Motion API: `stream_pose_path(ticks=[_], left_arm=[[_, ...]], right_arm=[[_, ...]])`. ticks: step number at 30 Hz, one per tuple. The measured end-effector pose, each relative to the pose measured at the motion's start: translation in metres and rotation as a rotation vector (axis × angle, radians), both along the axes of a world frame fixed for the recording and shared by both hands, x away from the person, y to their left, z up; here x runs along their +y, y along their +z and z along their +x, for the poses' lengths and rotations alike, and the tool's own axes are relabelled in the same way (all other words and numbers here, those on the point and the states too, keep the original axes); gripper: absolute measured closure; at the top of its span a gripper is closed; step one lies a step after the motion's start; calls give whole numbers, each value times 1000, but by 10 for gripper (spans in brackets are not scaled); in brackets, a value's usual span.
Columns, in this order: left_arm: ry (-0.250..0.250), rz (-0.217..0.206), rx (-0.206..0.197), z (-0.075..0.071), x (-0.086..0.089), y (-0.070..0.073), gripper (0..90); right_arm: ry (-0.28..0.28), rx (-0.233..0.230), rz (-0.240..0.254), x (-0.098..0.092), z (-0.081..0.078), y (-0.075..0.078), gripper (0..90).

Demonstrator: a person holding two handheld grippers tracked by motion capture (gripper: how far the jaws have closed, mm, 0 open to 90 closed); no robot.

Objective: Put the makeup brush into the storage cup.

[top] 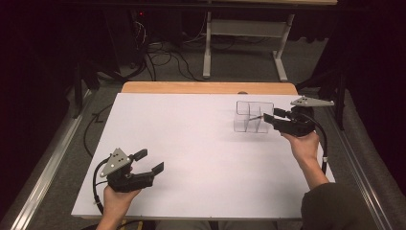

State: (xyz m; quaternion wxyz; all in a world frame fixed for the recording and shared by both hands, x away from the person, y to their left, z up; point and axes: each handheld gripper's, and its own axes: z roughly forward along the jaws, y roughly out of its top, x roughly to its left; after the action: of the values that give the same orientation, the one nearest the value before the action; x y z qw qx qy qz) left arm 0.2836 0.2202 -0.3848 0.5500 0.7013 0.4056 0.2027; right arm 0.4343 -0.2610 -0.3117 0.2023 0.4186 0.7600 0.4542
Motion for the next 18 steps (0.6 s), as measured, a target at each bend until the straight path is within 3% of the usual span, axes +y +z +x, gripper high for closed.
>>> stream_pose_path(ticks=[18], left_arm=[[1, -1, -1, 0, 0, 0, 214]], right_arm=[[-6, -4, 12, -11, -10, -5, 496]])
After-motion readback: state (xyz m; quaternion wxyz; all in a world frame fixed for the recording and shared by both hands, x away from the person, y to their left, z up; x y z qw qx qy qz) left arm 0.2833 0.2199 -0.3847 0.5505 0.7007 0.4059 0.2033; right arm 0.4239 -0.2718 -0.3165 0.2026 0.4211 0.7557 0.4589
